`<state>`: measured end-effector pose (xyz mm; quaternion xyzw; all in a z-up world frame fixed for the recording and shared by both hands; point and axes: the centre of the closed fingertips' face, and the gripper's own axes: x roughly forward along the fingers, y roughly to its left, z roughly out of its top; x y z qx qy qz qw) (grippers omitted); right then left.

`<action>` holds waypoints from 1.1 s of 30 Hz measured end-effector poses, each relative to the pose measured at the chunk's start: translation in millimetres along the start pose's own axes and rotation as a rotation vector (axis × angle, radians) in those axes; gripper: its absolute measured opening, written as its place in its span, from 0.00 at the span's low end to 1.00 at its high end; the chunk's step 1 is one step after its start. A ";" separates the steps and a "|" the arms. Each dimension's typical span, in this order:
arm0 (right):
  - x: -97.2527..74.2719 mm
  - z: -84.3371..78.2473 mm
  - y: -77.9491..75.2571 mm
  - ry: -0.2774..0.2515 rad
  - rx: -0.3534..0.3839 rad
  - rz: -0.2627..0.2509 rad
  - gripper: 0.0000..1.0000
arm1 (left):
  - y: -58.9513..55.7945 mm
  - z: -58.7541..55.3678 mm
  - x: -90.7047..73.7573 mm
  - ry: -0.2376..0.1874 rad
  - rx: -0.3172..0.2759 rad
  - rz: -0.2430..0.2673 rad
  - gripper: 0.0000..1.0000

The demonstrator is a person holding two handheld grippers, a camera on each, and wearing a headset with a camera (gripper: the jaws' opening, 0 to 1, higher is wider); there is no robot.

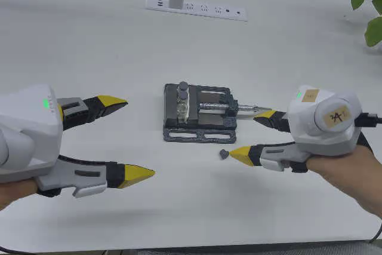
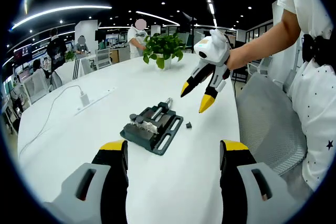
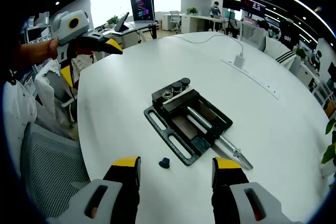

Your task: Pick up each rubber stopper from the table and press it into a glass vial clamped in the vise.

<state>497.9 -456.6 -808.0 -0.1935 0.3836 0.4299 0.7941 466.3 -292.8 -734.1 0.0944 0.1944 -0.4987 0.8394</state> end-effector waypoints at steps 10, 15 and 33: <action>11.6 -13.5 7.8 -0.039 0.118 -0.056 0.46 | -3.1 -2.1 2.1 0.015 0.003 -0.015 0.70; 20.6 -18.7 9.7 -0.049 0.159 -0.092 0.41 | -3.1 -2.4 3.1 0.017 0.001 -0.018 0.70; 45.3 -27.7 16.1 -0.034 0.229 -0.118 0.17 | -2.4 -1.0 6.3 0.015 -0.005 -0.022 0.69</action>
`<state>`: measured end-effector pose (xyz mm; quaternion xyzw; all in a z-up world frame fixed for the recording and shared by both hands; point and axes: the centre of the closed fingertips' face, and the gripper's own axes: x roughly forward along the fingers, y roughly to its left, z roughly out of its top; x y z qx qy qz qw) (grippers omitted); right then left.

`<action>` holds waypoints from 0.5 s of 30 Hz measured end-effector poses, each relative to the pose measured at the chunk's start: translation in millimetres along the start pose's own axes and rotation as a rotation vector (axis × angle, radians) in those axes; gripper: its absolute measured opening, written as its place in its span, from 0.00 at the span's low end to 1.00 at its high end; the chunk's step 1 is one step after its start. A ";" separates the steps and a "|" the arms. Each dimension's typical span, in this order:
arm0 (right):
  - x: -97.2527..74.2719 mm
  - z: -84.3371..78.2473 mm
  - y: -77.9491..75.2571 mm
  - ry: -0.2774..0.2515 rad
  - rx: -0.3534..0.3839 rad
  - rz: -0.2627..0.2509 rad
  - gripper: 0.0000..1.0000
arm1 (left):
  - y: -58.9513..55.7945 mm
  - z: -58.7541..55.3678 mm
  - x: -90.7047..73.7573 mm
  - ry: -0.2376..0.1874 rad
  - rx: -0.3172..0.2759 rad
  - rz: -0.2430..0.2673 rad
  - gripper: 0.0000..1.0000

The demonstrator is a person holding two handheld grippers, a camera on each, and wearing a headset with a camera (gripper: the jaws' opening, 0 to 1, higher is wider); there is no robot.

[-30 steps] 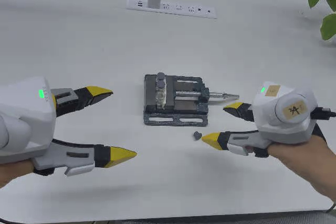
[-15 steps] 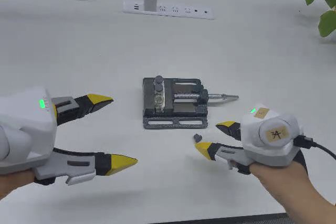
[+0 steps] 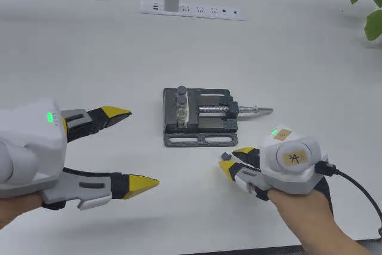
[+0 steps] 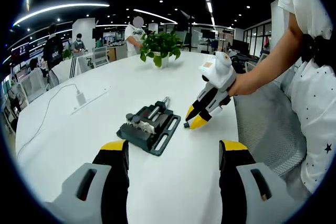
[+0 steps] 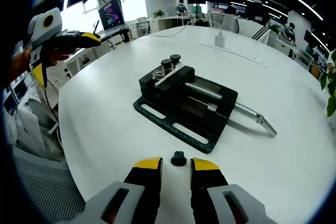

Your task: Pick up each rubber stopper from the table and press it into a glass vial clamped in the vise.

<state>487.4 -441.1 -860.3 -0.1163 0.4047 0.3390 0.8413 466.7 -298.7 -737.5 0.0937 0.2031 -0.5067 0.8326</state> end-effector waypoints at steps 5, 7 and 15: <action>0.9 -0.1 -0.7 0.002 0.002 0.005 0.13 | -0.6 -0.3 1.1 0.002 -0.002 -0.003 0.69; 1.3 -0.3 -1.4 0.005 0.001 0.006 0.11 | -0.7 -0.2 1.9 0.002 -0.003 -0.004 0.69; 1.9 0.3 -3.5 0.008 -0.011 0.013 0.08 | -1.0 0.6 4.8 0.002 -0.002 -0.009 0.69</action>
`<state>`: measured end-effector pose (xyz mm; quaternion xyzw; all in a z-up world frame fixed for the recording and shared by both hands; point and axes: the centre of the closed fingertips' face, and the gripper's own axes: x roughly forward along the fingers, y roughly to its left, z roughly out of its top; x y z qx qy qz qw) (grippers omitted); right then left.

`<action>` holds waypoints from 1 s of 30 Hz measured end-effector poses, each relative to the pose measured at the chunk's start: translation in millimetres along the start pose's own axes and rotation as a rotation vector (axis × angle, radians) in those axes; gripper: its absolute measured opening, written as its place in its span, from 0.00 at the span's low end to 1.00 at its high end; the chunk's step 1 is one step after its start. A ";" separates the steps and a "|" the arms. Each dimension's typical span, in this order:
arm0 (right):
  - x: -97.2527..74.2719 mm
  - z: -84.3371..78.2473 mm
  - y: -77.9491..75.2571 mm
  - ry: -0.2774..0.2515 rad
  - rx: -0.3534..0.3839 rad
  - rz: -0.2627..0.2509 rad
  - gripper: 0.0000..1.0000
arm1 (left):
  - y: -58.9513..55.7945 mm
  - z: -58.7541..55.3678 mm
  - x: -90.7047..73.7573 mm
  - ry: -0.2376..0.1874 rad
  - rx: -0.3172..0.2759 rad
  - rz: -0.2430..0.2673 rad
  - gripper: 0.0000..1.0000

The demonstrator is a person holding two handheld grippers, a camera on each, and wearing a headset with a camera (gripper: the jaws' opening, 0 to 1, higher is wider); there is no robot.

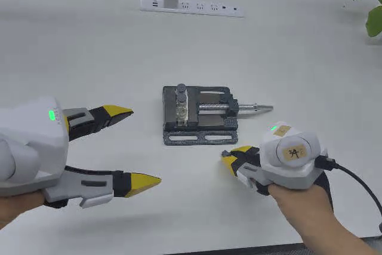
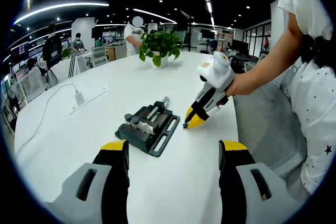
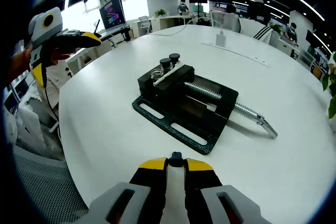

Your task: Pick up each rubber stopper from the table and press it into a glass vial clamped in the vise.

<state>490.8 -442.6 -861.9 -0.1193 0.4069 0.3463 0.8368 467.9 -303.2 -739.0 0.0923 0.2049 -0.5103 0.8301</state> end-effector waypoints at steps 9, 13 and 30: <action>-1.3 1.0 0.2 0.009 -0.048 0.031 0.07 | -0.5 0.4 1.8 -0.001 0.002 -0.005 0.68; -7.6 9.1 0.9 -0.007 -0.100 0.060 0.07 | -0.6 2.5 2.1 -0.006 0.004 -0.007 0.67; -82.3 81.0 47.5 -0.108 -0.461 0.409 0.07 | -12.9 33.7 7.7 -0.062 0.049 -0.061 0.62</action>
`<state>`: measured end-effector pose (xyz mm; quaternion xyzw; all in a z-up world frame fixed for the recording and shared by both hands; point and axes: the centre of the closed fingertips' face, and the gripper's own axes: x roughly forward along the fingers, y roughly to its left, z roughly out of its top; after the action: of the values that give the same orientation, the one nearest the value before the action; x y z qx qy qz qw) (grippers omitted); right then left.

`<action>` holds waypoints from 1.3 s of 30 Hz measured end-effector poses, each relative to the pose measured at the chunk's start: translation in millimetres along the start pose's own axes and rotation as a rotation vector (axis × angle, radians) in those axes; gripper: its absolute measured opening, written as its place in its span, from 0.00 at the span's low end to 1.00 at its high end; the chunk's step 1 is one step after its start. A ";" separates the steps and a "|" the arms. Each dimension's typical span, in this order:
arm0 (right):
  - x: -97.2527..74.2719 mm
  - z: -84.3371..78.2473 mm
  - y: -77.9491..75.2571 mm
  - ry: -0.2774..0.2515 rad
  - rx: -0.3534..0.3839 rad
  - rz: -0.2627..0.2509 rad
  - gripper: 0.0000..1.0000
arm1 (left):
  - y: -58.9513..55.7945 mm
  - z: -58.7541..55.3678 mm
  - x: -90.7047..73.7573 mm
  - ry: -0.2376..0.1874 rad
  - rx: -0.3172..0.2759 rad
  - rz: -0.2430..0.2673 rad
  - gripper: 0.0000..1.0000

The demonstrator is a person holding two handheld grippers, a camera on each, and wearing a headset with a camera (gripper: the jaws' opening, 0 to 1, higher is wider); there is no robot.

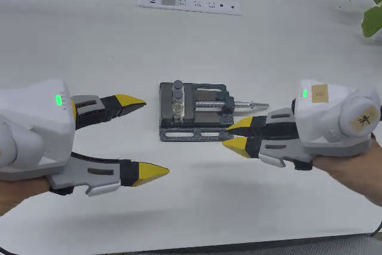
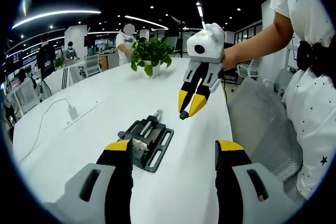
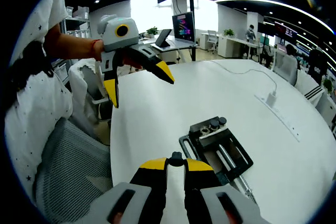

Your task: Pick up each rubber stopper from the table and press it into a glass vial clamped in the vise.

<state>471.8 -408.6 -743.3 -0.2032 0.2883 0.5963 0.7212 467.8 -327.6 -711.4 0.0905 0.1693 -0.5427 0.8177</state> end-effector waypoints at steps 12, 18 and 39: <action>-18.7 58.1 27.0 -0.053 -0.099 0.178 0.07 | -11.4 44.4 -1.7 -0.110 0.020 -0.060 0.49; -28.5 80.8 36.1 -0.095 -0.107 0.229 0.07 | -18.6 61.2 -6.5 -0.150 0.031 -0.095 0.34; -33.9 109.1 61.1 -0.139 -0.146 0.301 0.07 | -39.5 83.3 -9.0 -0.190 0.061 -0.180 0.10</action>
<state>426.9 -351.6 -635.9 -0.1679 0.2207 0.7296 0.6252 443.2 -363.1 -629.4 0.0479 0.0820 -0.6250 0.7748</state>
